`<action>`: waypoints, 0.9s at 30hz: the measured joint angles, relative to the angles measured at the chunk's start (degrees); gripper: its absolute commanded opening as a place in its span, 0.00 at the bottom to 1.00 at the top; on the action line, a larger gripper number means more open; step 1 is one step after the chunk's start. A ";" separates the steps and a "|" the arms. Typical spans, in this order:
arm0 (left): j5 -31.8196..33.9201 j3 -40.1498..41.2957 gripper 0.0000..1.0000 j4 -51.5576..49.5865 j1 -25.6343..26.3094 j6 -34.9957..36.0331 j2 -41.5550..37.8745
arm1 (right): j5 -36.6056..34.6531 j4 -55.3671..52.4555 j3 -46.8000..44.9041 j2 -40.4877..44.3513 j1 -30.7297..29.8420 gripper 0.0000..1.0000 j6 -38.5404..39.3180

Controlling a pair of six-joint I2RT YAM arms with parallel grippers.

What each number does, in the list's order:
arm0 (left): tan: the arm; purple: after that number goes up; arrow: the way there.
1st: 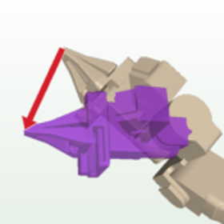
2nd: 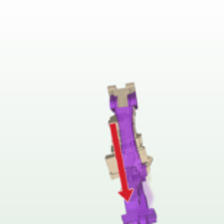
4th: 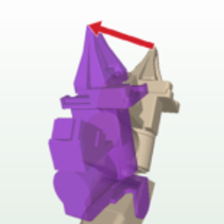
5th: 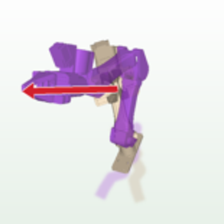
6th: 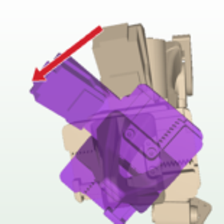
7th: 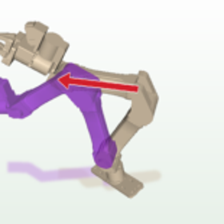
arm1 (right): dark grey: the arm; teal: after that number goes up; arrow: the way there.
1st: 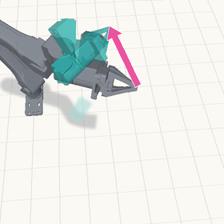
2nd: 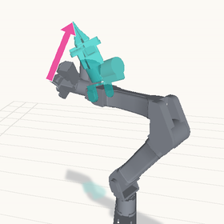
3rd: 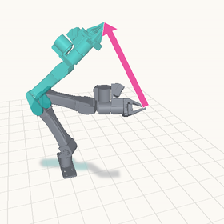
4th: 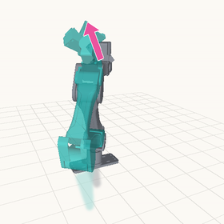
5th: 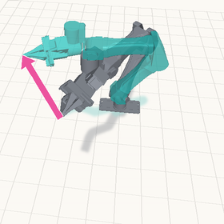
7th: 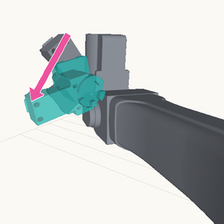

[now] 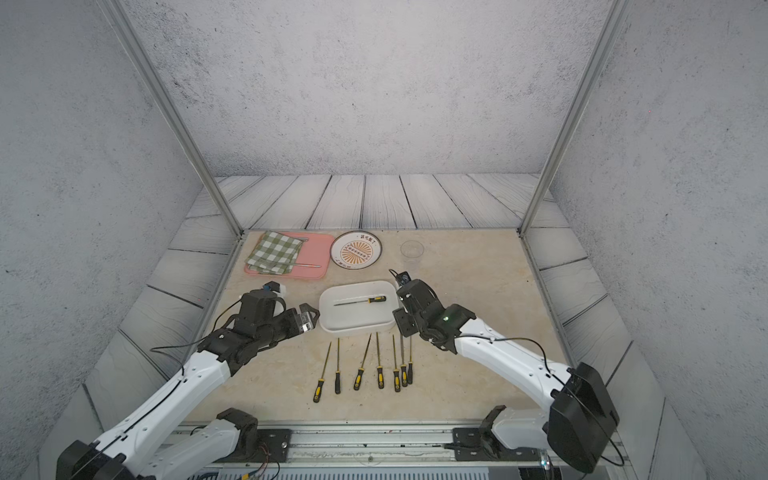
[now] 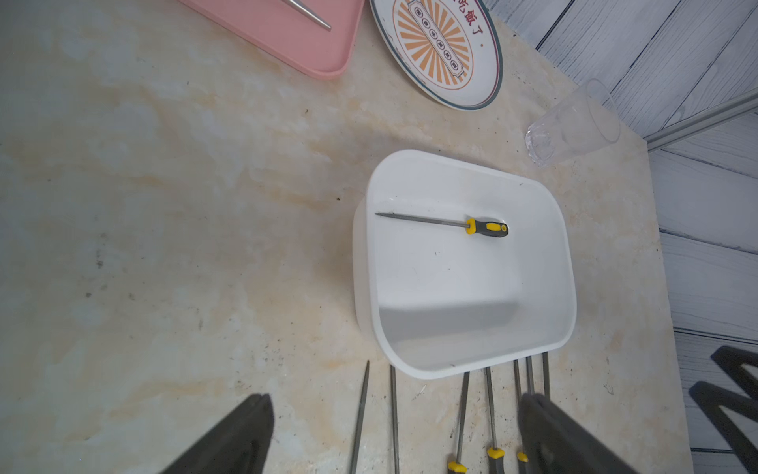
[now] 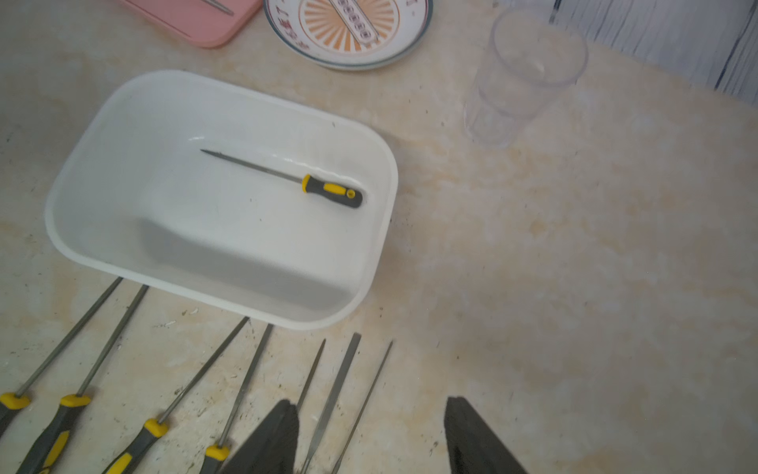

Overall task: Put the file tool into the storage box
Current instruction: Pick up the file tool from the center of the board.

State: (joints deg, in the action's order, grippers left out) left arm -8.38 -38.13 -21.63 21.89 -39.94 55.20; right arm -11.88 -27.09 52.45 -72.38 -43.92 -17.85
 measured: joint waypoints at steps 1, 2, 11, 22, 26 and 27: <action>0.02 0.46 0.99 0.00 0.13 -0.31 -0.09 | 0.92 -0.42 -1.90 0.68 0.00 0.61 -1.99; 0.04 1.05 0.98 0.07 0.37 -0.59 -0.26 | 1.70 -0.79 -3.85 1.22 0.00 0.61 -3.80; -0.11 4.07 0.98 1.97 2.25 -2.58 0.35 | 7.19 -1.42 -15.67 2.40 -0.46 0.55 -15.61; -0.22 3.85 0.98 5.55 3.63 -2.80 3.45 | 9.09 1.53 -20.24 3.72 -3.04 0.54 -22.73; -0.22 3.87 0.98 6.29 3.72 -2.95 2.64 | 9.62 3.48 -19.76 2.25 -3.43 0.54 -23.17; -0.22 3.87 0.98 6.43 3.74 -2.95 2.60 | 9.64 3.72 -19.50 1.57 -3.45 0.54 -23.17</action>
State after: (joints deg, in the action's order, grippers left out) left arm -8.60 -34.26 -15.20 25.63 -42.89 57.80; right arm -2.24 -23.38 32.95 -70.81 -47.37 -41.01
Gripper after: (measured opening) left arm 0.985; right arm 0.539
